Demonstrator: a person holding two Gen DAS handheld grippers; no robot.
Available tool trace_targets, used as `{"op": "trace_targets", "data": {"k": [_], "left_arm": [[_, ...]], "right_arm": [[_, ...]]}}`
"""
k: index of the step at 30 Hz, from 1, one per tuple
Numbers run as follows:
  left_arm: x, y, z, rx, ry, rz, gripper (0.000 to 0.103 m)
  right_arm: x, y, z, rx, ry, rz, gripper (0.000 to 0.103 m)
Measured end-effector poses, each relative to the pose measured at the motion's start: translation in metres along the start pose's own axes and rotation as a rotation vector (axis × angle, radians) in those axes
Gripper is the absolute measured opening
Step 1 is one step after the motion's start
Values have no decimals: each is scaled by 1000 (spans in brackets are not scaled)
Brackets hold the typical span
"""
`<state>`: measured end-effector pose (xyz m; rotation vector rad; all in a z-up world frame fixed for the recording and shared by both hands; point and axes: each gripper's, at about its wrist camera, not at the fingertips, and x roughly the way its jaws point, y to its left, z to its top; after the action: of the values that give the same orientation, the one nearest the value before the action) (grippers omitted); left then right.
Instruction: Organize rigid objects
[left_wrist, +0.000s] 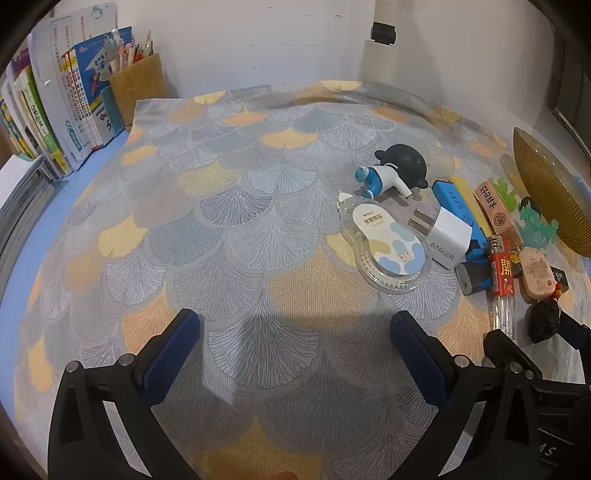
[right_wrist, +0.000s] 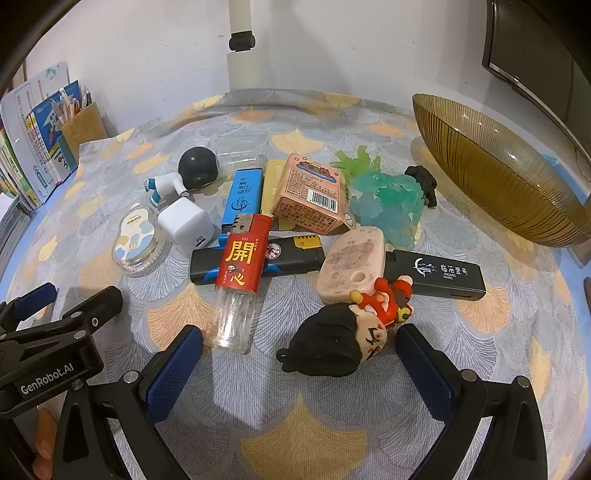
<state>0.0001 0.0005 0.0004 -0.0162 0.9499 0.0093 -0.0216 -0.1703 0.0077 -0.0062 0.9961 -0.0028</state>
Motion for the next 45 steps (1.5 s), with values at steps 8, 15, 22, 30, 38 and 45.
{"op": "trace_targets", "data": {"k": [8,15,22,30,38,45], "left_arm": [[1,-1,0,-1,0,4,103],[1,-1,0,0,0,4,103],[-1,-1,-2,0,7,4,103],[-24,-7,-27,63,97,-34,103],[-118,-11,-47,65,-136,-41,102],[-167,-9,-45,16,-175,-208,102]], "right_arm": [[0,0,0,0,0,0,103],[0,0,0,0,0,0,103],[1,1,1,-5,7,4,103],[-19,1,-22,-119,85,80,103],[-104,-14,-39,-77,-170,-47,103],[-162,-25,-44,1,-255,-48,103]]}}
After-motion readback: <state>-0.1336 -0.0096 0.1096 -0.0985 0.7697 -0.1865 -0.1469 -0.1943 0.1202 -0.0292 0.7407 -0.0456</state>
